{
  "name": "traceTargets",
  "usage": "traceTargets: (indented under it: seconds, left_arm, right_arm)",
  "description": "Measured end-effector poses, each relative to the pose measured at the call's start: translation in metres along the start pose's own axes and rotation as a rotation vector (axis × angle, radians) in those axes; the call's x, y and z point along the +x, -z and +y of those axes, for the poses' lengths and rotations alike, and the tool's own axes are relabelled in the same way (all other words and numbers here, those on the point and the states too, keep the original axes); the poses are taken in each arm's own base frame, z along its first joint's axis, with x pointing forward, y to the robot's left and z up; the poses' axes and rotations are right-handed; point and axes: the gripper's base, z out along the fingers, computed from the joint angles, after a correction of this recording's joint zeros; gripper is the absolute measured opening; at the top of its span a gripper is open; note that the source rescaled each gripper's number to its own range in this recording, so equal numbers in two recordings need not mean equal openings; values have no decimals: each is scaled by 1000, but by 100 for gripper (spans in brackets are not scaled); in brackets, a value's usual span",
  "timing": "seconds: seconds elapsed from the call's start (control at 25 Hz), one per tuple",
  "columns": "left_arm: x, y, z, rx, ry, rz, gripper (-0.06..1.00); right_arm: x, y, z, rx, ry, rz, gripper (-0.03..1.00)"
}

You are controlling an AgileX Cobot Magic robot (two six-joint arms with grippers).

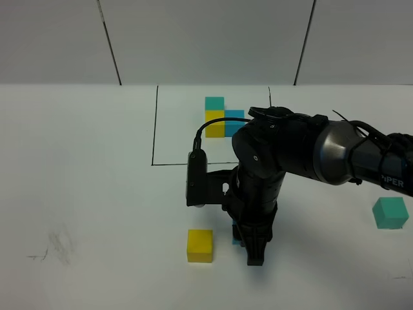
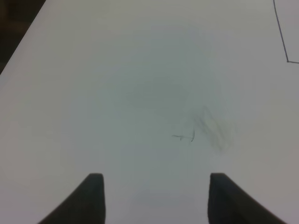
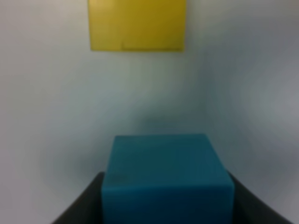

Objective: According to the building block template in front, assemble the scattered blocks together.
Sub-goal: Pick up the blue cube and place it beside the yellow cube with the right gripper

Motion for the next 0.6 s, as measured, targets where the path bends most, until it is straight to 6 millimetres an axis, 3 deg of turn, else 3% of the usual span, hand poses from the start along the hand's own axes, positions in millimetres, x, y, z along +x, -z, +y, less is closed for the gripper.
traceTargets:
  seconds: [0.6]
  left_arm:
    - [0, 0, 0, 0, -2, 0, 11]
  right_arm:
    - [-15, -10, 9, 21, 8, -20, 25]
